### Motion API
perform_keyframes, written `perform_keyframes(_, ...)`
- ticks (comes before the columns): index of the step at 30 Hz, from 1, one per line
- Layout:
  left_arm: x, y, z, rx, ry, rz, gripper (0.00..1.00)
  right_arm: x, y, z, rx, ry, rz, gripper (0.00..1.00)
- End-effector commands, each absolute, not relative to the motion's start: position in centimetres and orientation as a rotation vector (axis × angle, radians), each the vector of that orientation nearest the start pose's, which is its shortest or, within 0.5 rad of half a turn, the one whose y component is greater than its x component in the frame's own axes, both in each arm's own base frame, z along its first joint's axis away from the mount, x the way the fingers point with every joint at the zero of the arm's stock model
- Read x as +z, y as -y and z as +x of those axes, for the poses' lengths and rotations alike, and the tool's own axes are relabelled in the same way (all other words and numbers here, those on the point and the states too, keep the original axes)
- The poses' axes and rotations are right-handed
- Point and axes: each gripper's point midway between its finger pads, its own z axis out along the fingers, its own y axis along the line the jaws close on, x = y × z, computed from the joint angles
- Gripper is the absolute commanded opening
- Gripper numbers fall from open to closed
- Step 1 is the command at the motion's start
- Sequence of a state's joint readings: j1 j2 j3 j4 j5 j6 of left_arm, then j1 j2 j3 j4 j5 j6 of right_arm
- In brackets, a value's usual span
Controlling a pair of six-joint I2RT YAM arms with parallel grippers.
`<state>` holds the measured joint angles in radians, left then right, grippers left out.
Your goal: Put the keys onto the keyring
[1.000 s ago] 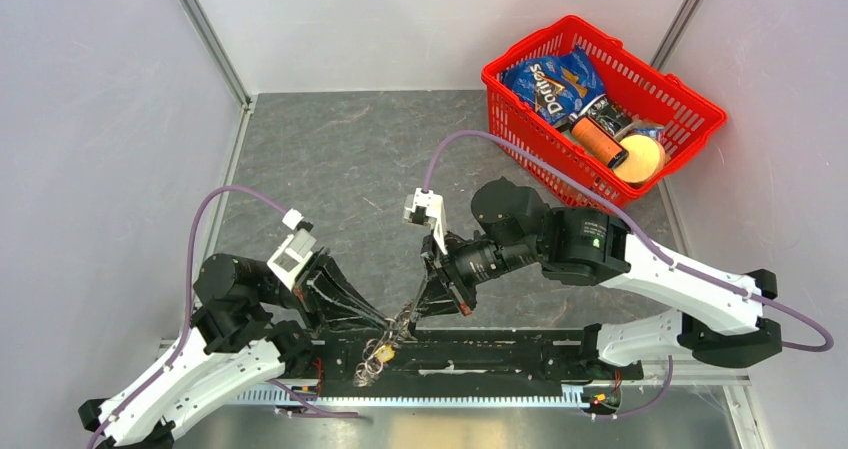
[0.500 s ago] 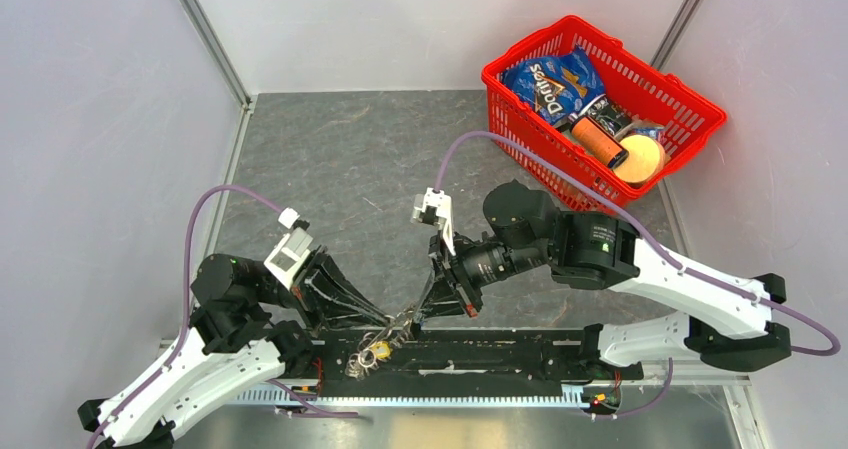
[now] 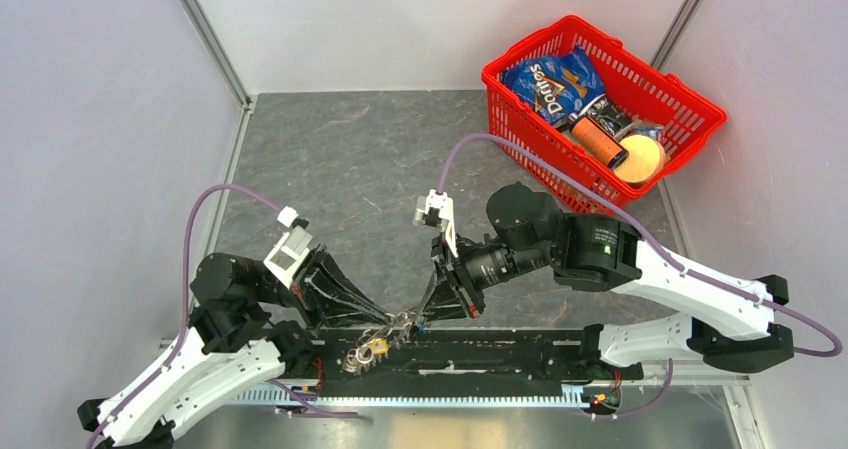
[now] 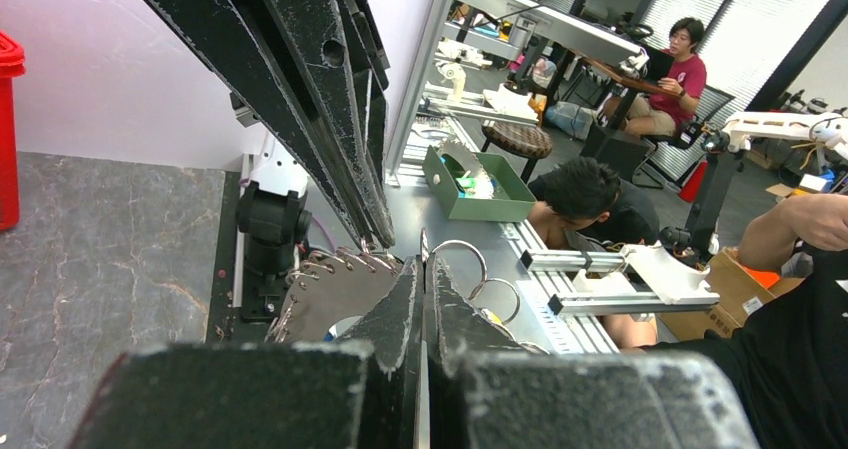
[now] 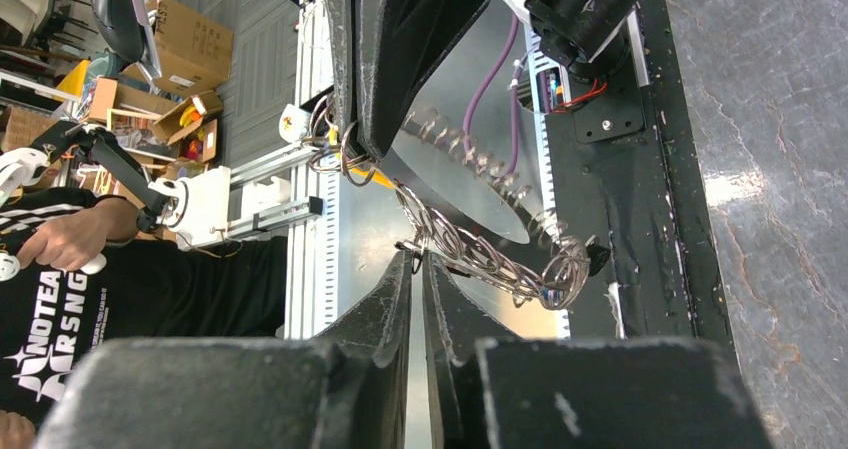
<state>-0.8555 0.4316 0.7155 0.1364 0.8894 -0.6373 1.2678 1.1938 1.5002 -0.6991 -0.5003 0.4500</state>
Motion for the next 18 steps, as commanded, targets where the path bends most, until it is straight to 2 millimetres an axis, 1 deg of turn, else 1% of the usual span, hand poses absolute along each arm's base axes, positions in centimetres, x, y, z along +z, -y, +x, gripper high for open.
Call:
perform_keyframes(1,41.26,21.64,-0.92,-1.689,-1.020,1.027,0.02,38.74,-33.90,-0.50,1.575,-1.836,-1.262,0.16)
perform_keyframes(12,41.18,21.51,-0.88,-1.676,-1.022,1.023,0.02,39.25,-33.95,-0.62,1.593,-1.812,-1.264,0.25)
perform_keyframes(18,41.30,21.43,-0.84,-1.668,-1.017,1.018,0.02,39.56,-33.61,0.21,1.542,-1.801,-1.221,0.26)
